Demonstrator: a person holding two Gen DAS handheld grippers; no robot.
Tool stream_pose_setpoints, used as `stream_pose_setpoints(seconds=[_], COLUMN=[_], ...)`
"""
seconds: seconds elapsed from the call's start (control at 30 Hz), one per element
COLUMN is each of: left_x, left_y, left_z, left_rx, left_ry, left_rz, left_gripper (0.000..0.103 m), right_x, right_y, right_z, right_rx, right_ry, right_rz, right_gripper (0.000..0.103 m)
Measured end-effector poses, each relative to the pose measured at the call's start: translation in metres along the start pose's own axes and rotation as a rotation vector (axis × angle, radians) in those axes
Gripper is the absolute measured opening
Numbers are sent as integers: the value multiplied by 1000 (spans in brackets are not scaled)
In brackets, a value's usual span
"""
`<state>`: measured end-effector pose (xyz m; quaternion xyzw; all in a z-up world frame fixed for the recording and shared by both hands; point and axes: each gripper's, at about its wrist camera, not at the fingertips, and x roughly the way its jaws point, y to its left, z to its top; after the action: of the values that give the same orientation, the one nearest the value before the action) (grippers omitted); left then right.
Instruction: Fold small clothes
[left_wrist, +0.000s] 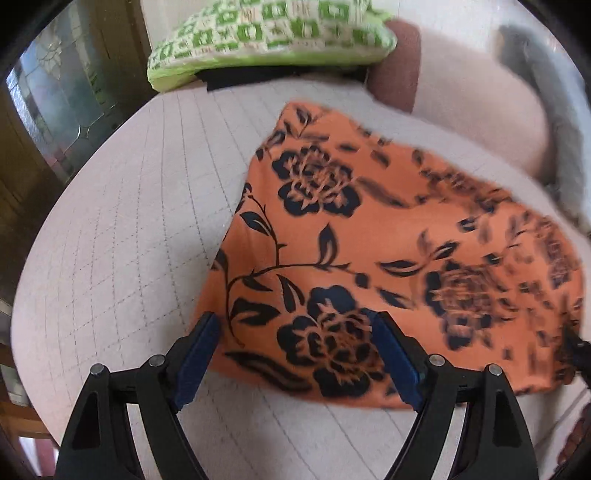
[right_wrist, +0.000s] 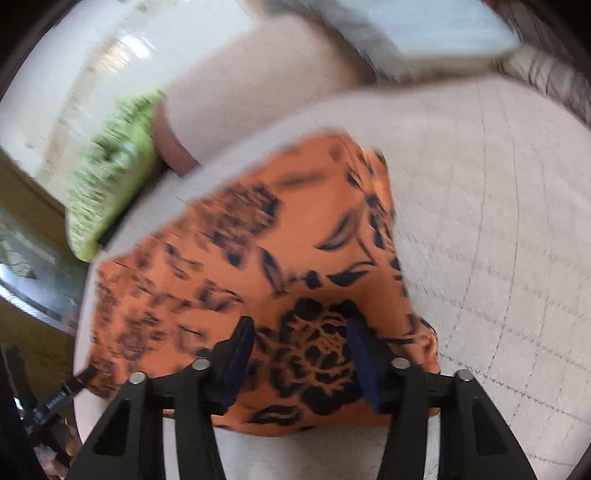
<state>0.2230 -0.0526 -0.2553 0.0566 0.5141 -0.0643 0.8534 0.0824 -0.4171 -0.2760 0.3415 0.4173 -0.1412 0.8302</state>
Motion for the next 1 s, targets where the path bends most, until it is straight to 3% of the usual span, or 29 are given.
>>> stream_pose_setpoints(seconds=[0.07, 0.1, 0.27, 0.37, 0.47, 0.63, 0.8, 1.0], left_x=[18, 21, 30, 37, 37, 32, 28, 26], left_y=[-4, -5, -1, 8, 6, -7, -11, 1], left_z=[-1, -3, 2, 7, 7, 2, -2, -8], left_rx=[28, 41, 29, 7, 25, 43, -22, -93], left_ry=[32, 7, 52, 105, 118, 127, 150, 146], left_rz=[31, 44, 34, -9, -2, 83, 169, 157], left_gripper=[90, 95, 103, 103, 103, 103, 103, 103], right_x=[3, 2, 3, 2, 1, 1, 2, -1], right_y=[-6, -5, -1, 2, 7, 11, 26, 23], right_z=[-1, 0, -5, -12, -21, -28, -49, -57], right_rx=[22, 23, 4, -14, -50, -98, -203, -198], right_ry=[-10, -7, -30, -57, -69, -79, -111, -128], right_rz=[7, 6, -15, -31, -56, -81, -153, -152], right_gripper=[43, 43, 43, 43, 43, 43, 43, 43])
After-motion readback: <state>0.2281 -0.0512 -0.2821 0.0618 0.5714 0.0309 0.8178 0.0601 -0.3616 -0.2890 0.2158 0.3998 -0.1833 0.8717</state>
